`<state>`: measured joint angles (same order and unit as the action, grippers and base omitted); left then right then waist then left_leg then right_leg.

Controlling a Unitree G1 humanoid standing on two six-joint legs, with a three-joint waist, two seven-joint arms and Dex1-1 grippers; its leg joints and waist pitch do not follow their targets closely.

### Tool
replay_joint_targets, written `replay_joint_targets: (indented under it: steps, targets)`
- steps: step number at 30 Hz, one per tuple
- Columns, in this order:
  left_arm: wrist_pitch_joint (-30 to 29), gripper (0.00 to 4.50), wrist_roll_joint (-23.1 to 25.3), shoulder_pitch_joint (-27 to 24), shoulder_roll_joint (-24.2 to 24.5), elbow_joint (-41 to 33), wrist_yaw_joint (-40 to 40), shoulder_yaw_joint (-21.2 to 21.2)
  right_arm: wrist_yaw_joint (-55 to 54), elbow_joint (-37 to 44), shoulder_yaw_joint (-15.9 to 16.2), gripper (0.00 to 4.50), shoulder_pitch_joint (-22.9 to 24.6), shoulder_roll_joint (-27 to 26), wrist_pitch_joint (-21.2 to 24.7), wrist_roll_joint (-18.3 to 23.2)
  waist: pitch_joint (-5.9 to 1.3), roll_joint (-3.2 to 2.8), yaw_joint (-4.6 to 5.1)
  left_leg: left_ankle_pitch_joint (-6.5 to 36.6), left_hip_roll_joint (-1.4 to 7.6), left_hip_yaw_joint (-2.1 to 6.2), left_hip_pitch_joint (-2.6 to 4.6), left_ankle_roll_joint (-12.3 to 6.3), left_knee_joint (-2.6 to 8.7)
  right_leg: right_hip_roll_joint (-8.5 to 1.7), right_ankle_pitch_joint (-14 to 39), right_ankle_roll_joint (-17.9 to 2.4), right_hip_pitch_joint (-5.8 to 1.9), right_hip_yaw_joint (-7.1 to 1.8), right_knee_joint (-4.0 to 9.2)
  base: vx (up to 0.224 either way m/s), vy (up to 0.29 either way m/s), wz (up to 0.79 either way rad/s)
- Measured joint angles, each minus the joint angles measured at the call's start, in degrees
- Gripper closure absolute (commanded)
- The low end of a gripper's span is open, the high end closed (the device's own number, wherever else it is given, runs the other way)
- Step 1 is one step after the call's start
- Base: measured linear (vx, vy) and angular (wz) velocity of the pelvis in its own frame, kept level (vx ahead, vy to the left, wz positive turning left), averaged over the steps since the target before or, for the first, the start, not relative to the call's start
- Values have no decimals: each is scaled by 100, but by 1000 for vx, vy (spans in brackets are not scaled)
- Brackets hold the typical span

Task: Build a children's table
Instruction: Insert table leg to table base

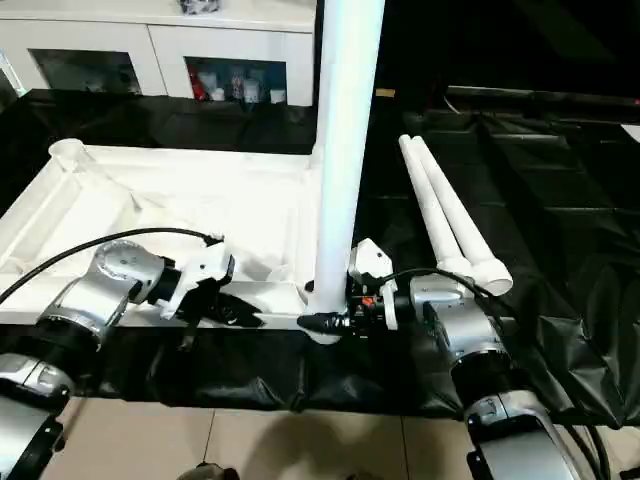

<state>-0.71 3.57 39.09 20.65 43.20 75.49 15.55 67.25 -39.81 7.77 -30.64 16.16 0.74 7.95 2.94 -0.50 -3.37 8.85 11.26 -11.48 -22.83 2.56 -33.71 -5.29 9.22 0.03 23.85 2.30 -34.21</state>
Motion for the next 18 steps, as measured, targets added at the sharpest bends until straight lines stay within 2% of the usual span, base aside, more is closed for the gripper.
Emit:
replay_joint_targets:
  steps: [5, 11, 13, 14, 18]
  targets:
    - [-491, 450, 259, 211, -581, 200, -1451, -152, -2332, -759, -520, 174, -377, -554, -149, -214, -1, 1, 141, -1, -19, 3, 31, 1, -3, -10, 11, 18, -18, -9, 6, 0, 0, 0]
    - [-858, 450, 452, 222, -961, 60, -2395, -186, -4232, -1210, -790, 175, -705, -1096, -157, -330, -5, -7, 176, 0, -23, 4, 47, 1, 0, -10, 12, 19, -27, -12, 13, 0, 0, 0]
    - [-864, 450, 471, 218, -981, 38, -2451, -186, -4406, -1268, -842, 175, -735, -1166, -217, -332, -5, -6, 176, 0, -23, 4, 47, 1, 4, -10, 12, 19, -27, -10, 15, 0, 0, 0]
    - [-863, 450, 471, 217, -979, 29, -2452, -187, -4452, -1291, -890, 119, -734, -1209, -267, -331, -5, -6, 174, 0, -23, 4, 47, 1, 8, -10, 12, 20, -26, -10, 15, 0, 0, 0]
    - [-855, 450, 471, 201, -962, -6, -2453, -187, -4470, -1382, -953, 85, -746, -1290, -397, -337, -5, -6, 177, 0, -22, 5, 47, 1, 14, -9, 13, 21, -23, -8, 15, 0, 0, 0]
